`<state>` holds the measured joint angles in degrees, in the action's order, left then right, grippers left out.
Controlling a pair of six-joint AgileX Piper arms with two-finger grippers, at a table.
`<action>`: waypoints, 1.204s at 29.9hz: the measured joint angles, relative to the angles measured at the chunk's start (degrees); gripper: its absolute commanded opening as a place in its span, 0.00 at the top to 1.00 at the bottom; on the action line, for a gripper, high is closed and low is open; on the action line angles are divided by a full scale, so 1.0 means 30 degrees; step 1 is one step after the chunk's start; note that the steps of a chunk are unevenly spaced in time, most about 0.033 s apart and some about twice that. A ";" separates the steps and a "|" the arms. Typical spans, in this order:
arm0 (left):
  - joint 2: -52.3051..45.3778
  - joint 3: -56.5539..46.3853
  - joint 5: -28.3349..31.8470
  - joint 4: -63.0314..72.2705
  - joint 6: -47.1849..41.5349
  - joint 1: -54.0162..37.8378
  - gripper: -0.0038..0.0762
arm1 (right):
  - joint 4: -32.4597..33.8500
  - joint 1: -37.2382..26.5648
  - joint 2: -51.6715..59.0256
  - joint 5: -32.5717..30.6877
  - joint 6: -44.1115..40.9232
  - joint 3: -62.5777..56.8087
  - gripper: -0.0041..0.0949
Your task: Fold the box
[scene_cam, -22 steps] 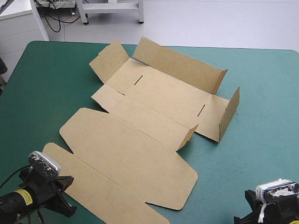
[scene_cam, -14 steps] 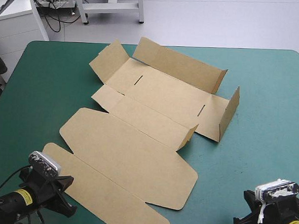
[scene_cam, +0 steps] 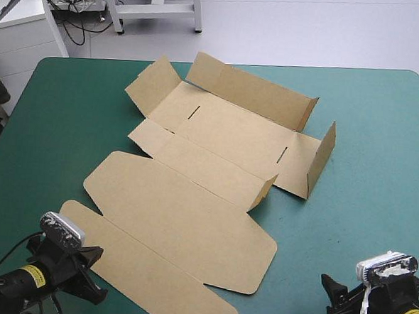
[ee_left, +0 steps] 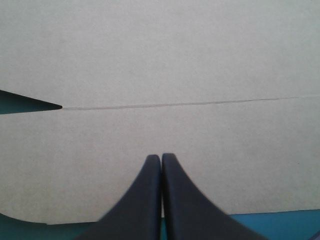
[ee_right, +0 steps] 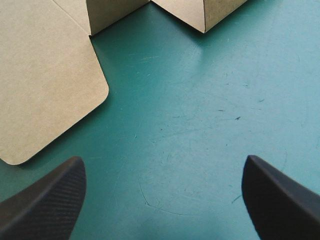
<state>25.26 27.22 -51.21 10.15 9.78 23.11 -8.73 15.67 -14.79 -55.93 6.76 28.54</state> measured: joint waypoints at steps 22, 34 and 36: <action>0.0000 0.0000 0.0000 0.0000 0.0000 0.0000 0.96 | -0.4202 0.0000 -0.0080 0.3573 -0.5166 0.0000 0.14; 0.0000 0.0000 0.0000 -0.0015 0.0000 0.0000 0.96 | -0.5377 0.0000 -0.5586 0.3866 -0.5013 0.2216 0.14; 0.0000 0.0000 0.0000 -0.0015 0.0000 0.0000 0.96 | -0.5804 0.0000 -0.6977 0.3991 -0.4965 0.2927 0.14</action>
<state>25.26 27.22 -51.21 10.10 9.78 23.11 -26.15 15.67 -35.72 -43.96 -8.14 37.32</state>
